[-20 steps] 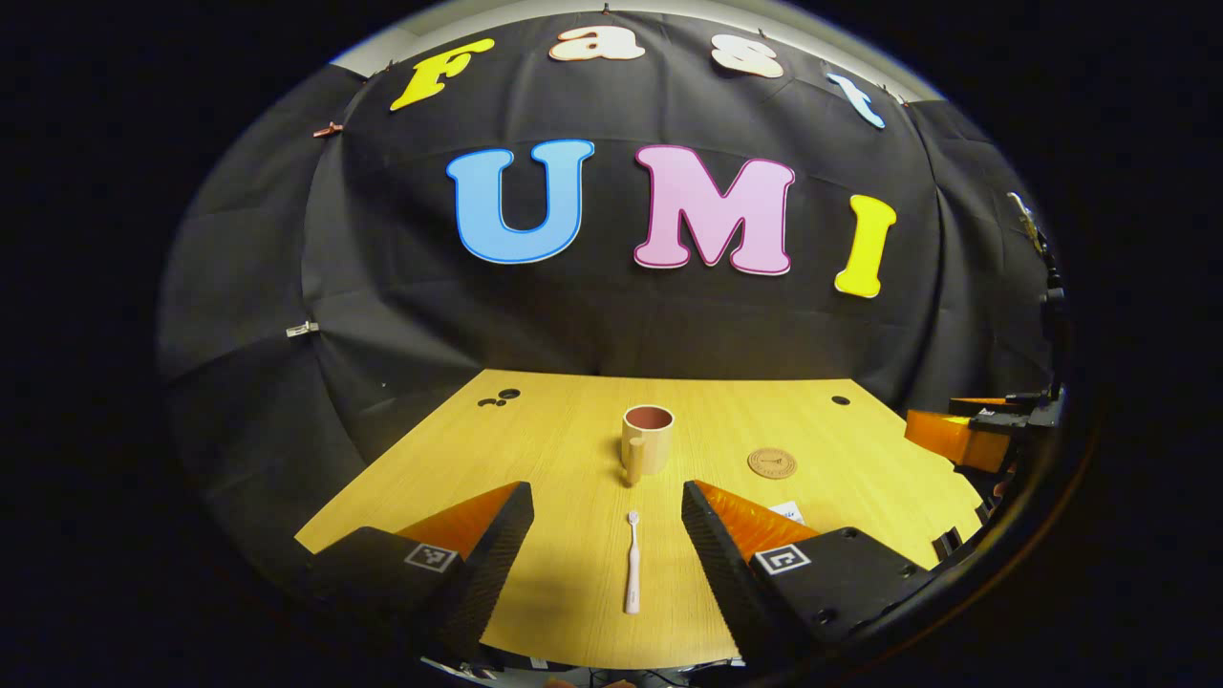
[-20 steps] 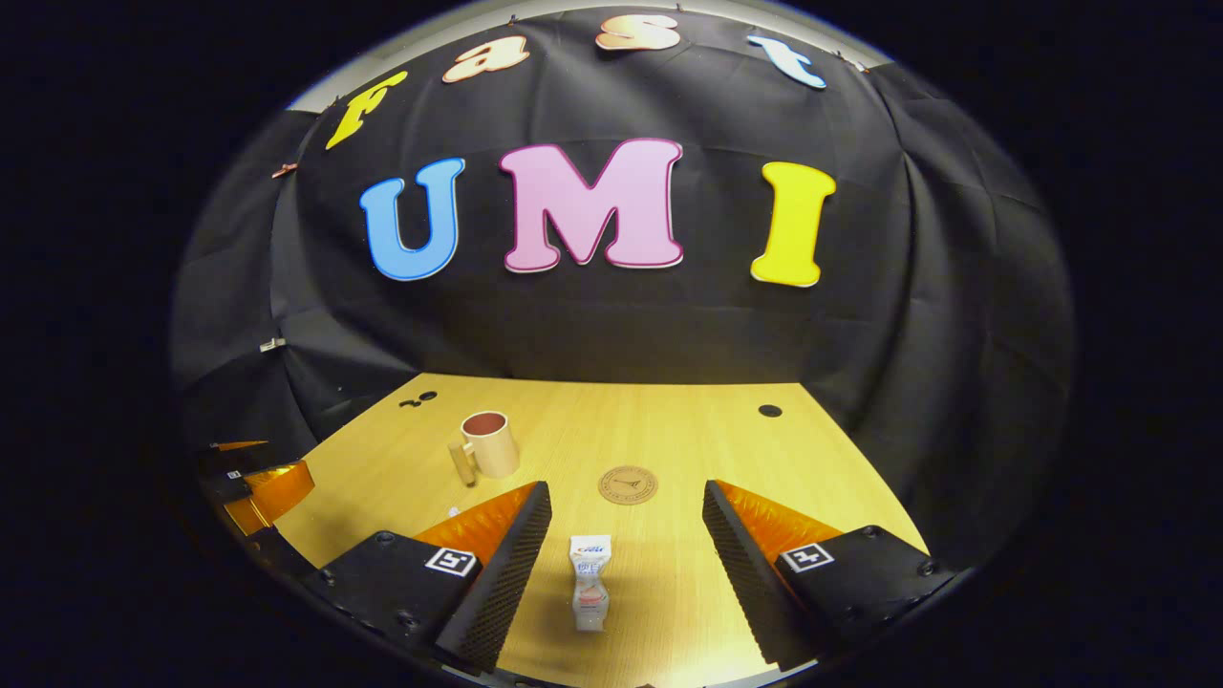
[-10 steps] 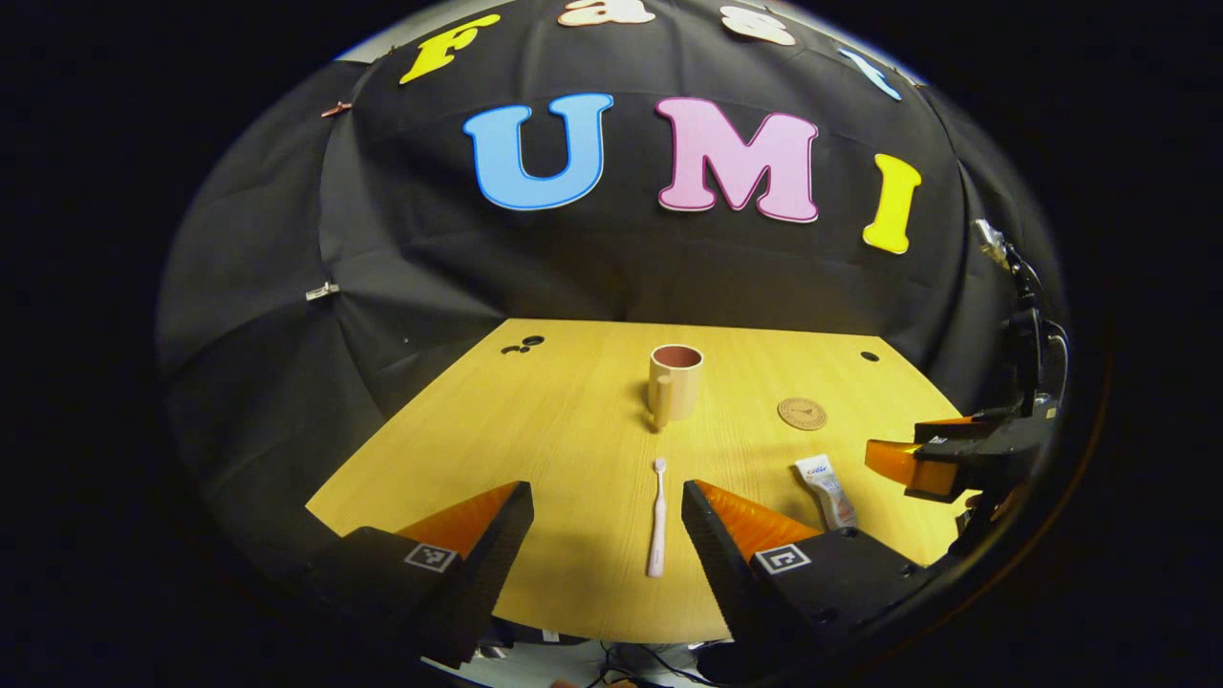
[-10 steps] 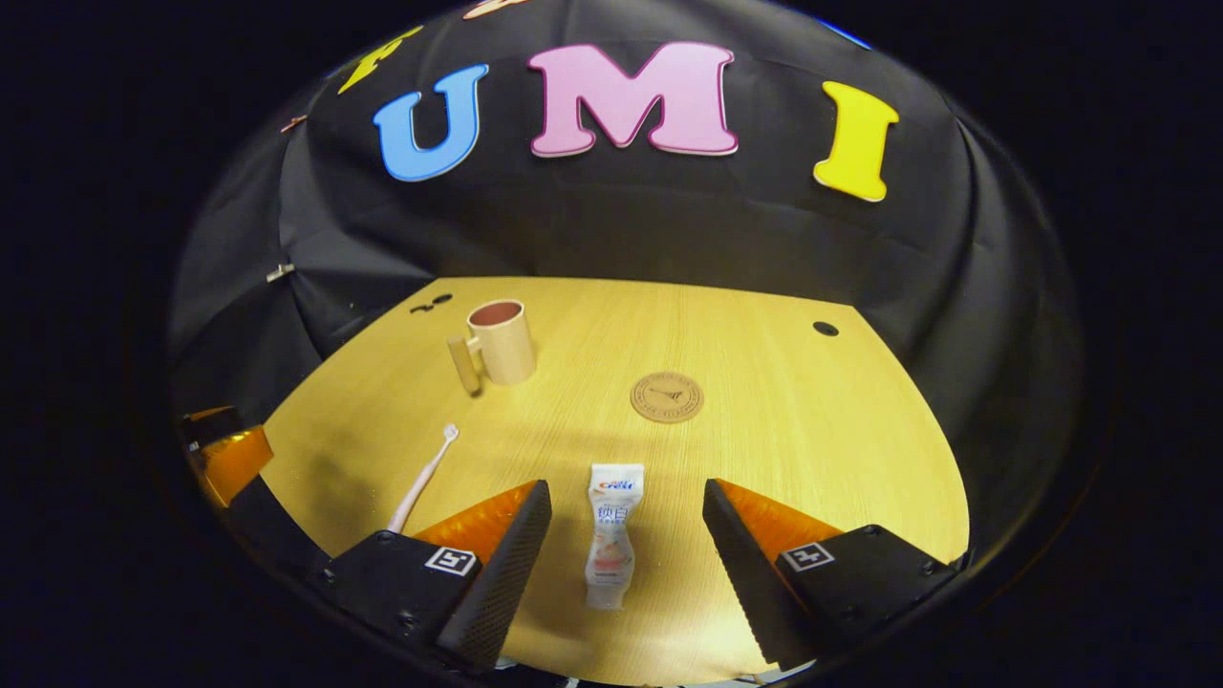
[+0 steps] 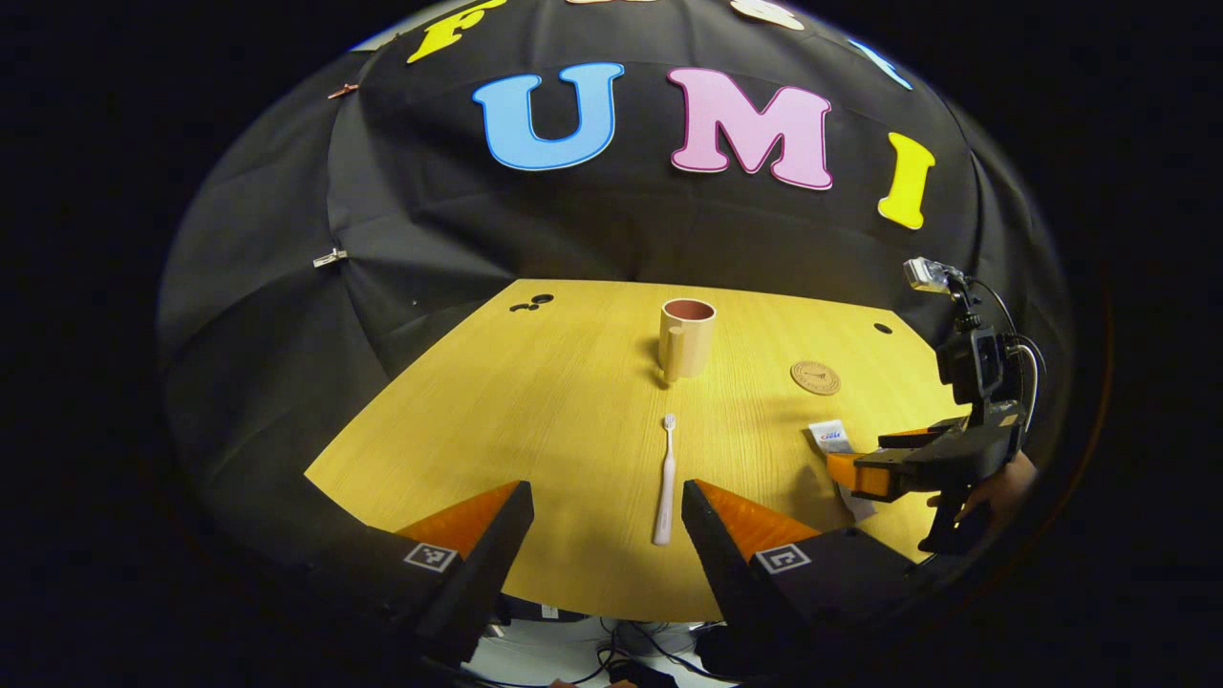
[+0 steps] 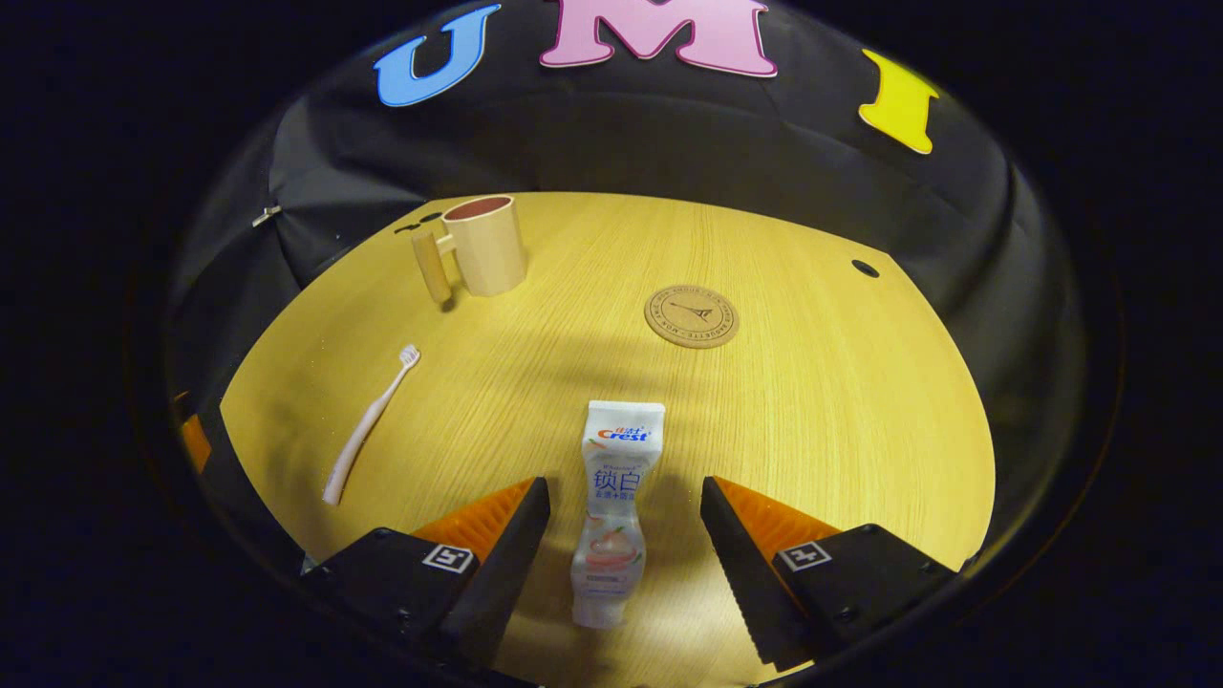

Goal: Put the toothbrush and toothpaste on the desktop into the cup, then pick up the cup and place it on the coaster on the desktop.

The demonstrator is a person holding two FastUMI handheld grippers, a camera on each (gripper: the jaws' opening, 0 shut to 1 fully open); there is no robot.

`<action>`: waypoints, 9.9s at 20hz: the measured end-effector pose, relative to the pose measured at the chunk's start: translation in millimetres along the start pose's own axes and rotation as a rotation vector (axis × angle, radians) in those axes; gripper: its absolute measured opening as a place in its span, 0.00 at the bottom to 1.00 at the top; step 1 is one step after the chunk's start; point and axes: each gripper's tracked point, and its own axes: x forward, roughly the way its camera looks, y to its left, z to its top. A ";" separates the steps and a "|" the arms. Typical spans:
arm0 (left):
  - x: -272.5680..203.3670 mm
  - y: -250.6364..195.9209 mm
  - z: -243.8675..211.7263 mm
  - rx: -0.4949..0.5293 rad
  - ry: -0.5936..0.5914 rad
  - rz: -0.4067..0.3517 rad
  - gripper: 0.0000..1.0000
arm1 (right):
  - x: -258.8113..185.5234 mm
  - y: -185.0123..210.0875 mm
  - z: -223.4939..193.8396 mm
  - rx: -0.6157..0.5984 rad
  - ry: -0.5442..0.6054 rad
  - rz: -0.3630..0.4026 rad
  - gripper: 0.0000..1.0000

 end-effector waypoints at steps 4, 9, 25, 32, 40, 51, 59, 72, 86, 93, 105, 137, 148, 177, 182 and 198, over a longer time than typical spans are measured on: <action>7.0 -3.5 -5.0 0.000 0.023 -0.002 0.97 | 16.3 0.2 -13.3 -0.007 0.067 0.000 0.98; 13.5 -8.4 1.1 0.017 0.027 -0.011 0.97 | 21.2 6.1 -13.8 0.017 0.105 0.027 0.94; 49.9 -30.5 16.6 -0.015 0.067 -0.099 0.97 | 3.4 -1.2 -8.5 -0.025 0.162 0.153 0.25; 96.3 -40.8 -3.3 -0.054 0.200 -0.192 0.97 | -52.0 -22.3 8.3 0.018 0.035 0.197 0.25; 142.9 -53.9 -46.0 0.022 0.414 -0.150 0.94 | -86.7 -48.6 8.8 0.054 -0.040 0.217 0.25; 163.2 -58.9 -52.2 0.108 0.535 -0.132 0.57 | -82.7 -71.9 21.3 0.109 -0.072 0.219 0.25; 160.0 -64.3 -53.0 0.121 0.572 -0.138 0.07 | -74.3 -66.9 39.7 0.074 -0.080 0.233 0.25; 130.4 -68.8 -5.7 0.044 0.331 -0.357 0.06 | -73.6 -20.2 127.6 0.042 -0.196 0.163 0.25; 57.3 -42.4 65.8 -0.038 -0.010 -0.571 0.06 | -36.8 113.7 310.5 -0.133 -0.469 0.307 0.25; 46.7 -11.4 97.7 -0.097 -0.103 -0.579 0.06 | 19.7 160.2 344.7 -0.146 -0.531 0.349 0.24; 65.2 7.8 105.1 -0.147 -0.097 -0.557 0.06 | 109.2 159.5 336.0 -0.050 -0.490 0.348 0.26; 214.7 -48.1 247.0 -0.258 -0.405 -0.476 0.06 | -9.1 -108.2 259.8 0.151 -0.508 0.086 0.98; 277.6 -58.7 255.5 -0.308 -0.496 -0.503 0.06 | -19.9 -142.0 210.7 0.159 -0.456 0.002 0.98; 238.9 -75.4 148.5 0.104 -0.089 -0.467 0.98 | -64.3 -169.1 168.8 0.159 -0.449 0.001 0.98; 253.2 -84.2 127.2 0.191 0.109 -0.438 0.98 | -89.5 -180.0 144.0 0.168 -0.436 0.019 0.98; 297.0 -99.6 90.9 0.398 0.568 -0.298 0.90 | -106.0 -229.4 113.1 0.367 -0.374 0.018 0.98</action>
